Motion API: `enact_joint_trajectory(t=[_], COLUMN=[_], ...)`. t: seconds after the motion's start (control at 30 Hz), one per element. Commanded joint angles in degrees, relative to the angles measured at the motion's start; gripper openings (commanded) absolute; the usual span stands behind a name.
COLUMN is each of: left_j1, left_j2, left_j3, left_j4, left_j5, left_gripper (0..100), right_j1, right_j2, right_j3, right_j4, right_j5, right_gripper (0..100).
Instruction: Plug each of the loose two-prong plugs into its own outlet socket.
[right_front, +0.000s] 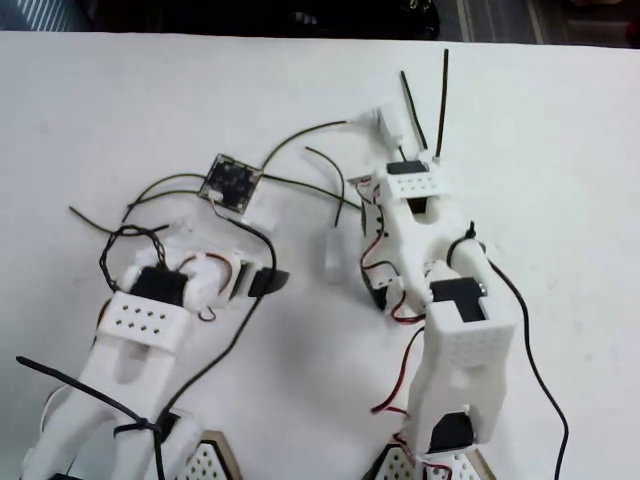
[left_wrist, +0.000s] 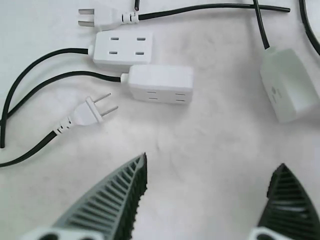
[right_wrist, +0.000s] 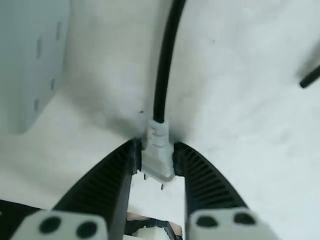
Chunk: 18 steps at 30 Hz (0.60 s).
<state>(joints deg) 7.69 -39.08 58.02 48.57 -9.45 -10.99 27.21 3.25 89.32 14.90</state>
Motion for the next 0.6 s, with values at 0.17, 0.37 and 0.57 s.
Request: enact_joint_trajectory(t=[0.17,0.37,0.57], left_j1=[-0.40,-0.40,-0.31], left_j2=[-1.89,-1.89,-1.89], left_j3=[-0.26,-0.26,-0.26], left_j4=[-0.70,-0.70,-0.70], left_j5=[0.00,0.00,0.00], left_gripper=[37,37,37], right_j1=[0.22,1.54,1.71], right_j2=[-0.75,-0.75,-0.31], right_j3=[-3.60,-5.54,-5.63], right_j4=[4.79,7.43,7.52], right_j5=[-0.44,-0.44,-0.53], right_gripper=[12.4,11.9,12.0])
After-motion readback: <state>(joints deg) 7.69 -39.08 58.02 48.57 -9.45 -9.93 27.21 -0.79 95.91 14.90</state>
